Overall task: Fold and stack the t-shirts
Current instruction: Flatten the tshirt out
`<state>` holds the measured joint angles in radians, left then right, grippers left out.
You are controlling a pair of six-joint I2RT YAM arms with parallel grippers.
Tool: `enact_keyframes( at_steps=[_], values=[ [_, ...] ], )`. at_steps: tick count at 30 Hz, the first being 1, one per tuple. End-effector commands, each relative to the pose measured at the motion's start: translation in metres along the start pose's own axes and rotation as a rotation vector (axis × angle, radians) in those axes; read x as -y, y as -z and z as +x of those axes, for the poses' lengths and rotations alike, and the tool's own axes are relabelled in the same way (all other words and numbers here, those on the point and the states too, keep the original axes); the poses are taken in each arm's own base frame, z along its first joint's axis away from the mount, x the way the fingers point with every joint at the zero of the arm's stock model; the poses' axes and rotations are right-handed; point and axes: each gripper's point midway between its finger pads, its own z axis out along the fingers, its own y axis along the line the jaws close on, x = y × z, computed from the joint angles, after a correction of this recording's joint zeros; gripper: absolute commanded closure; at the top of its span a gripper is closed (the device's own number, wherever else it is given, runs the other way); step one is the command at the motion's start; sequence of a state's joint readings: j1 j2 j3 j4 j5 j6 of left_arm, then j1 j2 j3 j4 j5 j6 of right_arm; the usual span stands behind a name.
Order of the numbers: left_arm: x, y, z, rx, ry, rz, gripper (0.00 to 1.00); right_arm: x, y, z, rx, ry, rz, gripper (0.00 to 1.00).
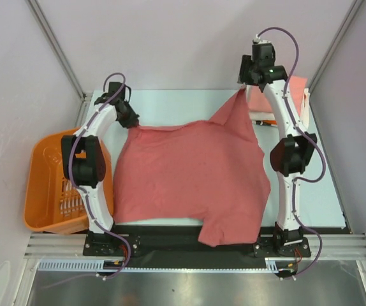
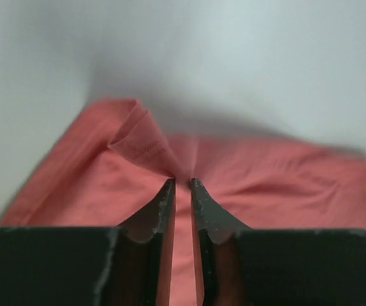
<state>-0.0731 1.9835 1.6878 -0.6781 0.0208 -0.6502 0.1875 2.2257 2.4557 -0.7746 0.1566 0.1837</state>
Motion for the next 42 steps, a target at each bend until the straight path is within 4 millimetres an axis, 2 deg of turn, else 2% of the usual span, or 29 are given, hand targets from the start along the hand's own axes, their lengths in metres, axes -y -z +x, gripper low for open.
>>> enact_keyframes(
  at_steps=[1, 2, 3, 5, 6, 7, 8, 9, 10, 11, 12, 13, 14, 15, 16, 20, 21, 22, 23, 24, 26, 27, 28, 30, 34, 35, 37, 41, 42],
  values=[
    [0.014, 0.02, -0.022, 0.061, 0.01, 0.023, 0.78, -0.016, 0.031, -0.021, 0.021, -0.024, -0.06, 0.29],
    [0.008, 0.021, -0.022, 0.077, 0.015, 0.0, 0.75, -0.015, 0.028, -0.011, 0.0, -0.027, -0.06, 0.28],
    [0.002, 0.019, -0.019, 0.077, 0.014, -0.012, 0.65, -0.014, 0.029, 0.012, -0.056, -0.029, -0.07, 0.26],
    [0.001, 0.027, -0.019, 0.09, 0.009, -0.01, 0.42, -0.016, 0.031, 0.018, -0.03, -0.047, -0.093, 0.23],
    [-0.002, 0.028, -0.015, 0.084, 0.0, -0.015, 0.41, -0.019, 0.046, 0.014, -0.008, -0.071, -0.123, 0.2],
    [0.0, 0.04, -0.018, 0.103, -0.004, 0.0, 0.39, -0.015, 0.037, 0.039, -0.053, -0.082, -0.124, 0.2],
    [0.0, 0.046, -0.018, 0.112, -0.009, 0.004, 0.38, -0.015, 0.038, 0.045, -0.06, -0.097, -0.137, 0.2],
    [-0.004, 0.051, -0.013, 0.108, -0.021, 0.004, 0.36, -0.026, 0.044, 0.051, -0.083, -0.122, -0.205, 0.2],
    [-0.004, 0.058, -0.012, 0.114, -0.03, 0.007, 0.34, -0.024, 0.038, 0.067, -0.114, -0.138, -0.214, 0.2],
    [-0.001, 0.078, -0.015, 0.15, -0.039, 0.033, 0.32, -0.027, 0.038, 0.074, -0.128, -0.147, -0.232, 0.2],
    [-0.009, 0.08, -0.005, 0.139, -0.056, 0.027, 0.31, -0.033, 0.038, 0.081, -0.148, -0.156, -0.266, 0.2],
    [-0.009, 0.087, 0.0, 0.136, -0.067, 0.048, 0.3, -0.035, 0.033, 0.084, -0.151, -0.18, -0.28, 0.21],
    [-0.007, 0.108, 0.001, 0.168, -0.079, 0.083, 0.29, -0.035, 0.028, 0.097, -0.179, -0.193, -0.285, 0.21],
    [-0.016, 0.106, 0.016, 0.147, -0.103, 0.071, 0.28, -0.04, 0.026, 0.102, -0.197, -0.204, -0.312, 0.21],
    [-0.015, 0.114, 0.025, 0.136, -0.119, 0.099, 0.28, -0.043, 0.017, 0.111, -0.222, -0.224, -0.318, 0.22],
    [-0.022, 0.139, 0.072, 0.119, -0.221, 0.152, 0.27, -0.054, -0.005, 0.128, -0.275, -0.271, -0.348, 0.23],
    [-0.03, 0.146, 0.087, 0.12, -0.255, 0.164, 0.27, -0.056, -0.01, 0.131, -0.284, -0.279, -0.351, 0.23],
    [-0.032, 0.149, 0.094, 0.117, -0.27, 0.174, 0.27, -0.058, -0.013, 0.133, -0.293, -0.285, -0.353, 0.24],
    [-0.033, 0.154, 0.103, 0.113, -0.281, 0.193, 0.27, -0.06, -0.023, 0.146, -0.323, -0.292, -0.349, 0.24],
    [-0.042, 0.16, 0.114, 0.116, -0.293, 0.201, 0.27, -0.066, -0.025, 0.146, -0.325, -0.291, -0.358, 0.24],
    [-0.05, 0.168, 0.122, 0.129, -0.304, 0.207, 0.26, -0.073, -0.033, 0.155, -0.346, -0.287, -0.36, 0.23],
    [-0.058, 0.168, 0.128, 0.126, -0.315, 0.194, 0.25, -0.077, -0.041, 0.169, -0.372, -0.286, -0.349, 0.23],
    [-0.059, 0.178, 0.128, 0.156, -0.322, 0.212, 0.25, -0.079, -0.044, 0.168, -0.368, -0.288, -0.346, 0.23],
    [-0.068, 0.181, 0.134, 0.155, -0.361, 0.199, 0.24, -0.081, -0.056, 0.182, -0.394, -0.297, -0.329, 0.23],
    [-0.084, 0.186, 0.137, 0.185, -0.4, 0.158, 0.23, -0.085, -0.073, 0.2, -0.427, -0.331, -0.325, 0.23],
    [-0.084, 0.191, 0.138, 0.192, -0.389, 0.164, 0.22, -0.086, -0.076, 0.196, -0.419, -0.336, -0.327, 0.23],
    [-0.08, 0.194, 0.137, 0.211, -0.401, 0.196, 0.22, -0.088, -0.083, 0.205, -0.435, -0.344, -0.32, 0.23],
    [-0.078, 0.197, 0.135, 0.261, -0.395, 0.227, 0.22, -0.085, -0.092, 0.204, -0.424, -0.346, -0.297, 0.22],
    [-0.077, 0.2, 0.134, 0.28, -0.394, 0.237, 0.21, -0.085, -0.094, 0.198, -0.411, -0.344, -0.295, 0.23]
  ],
)
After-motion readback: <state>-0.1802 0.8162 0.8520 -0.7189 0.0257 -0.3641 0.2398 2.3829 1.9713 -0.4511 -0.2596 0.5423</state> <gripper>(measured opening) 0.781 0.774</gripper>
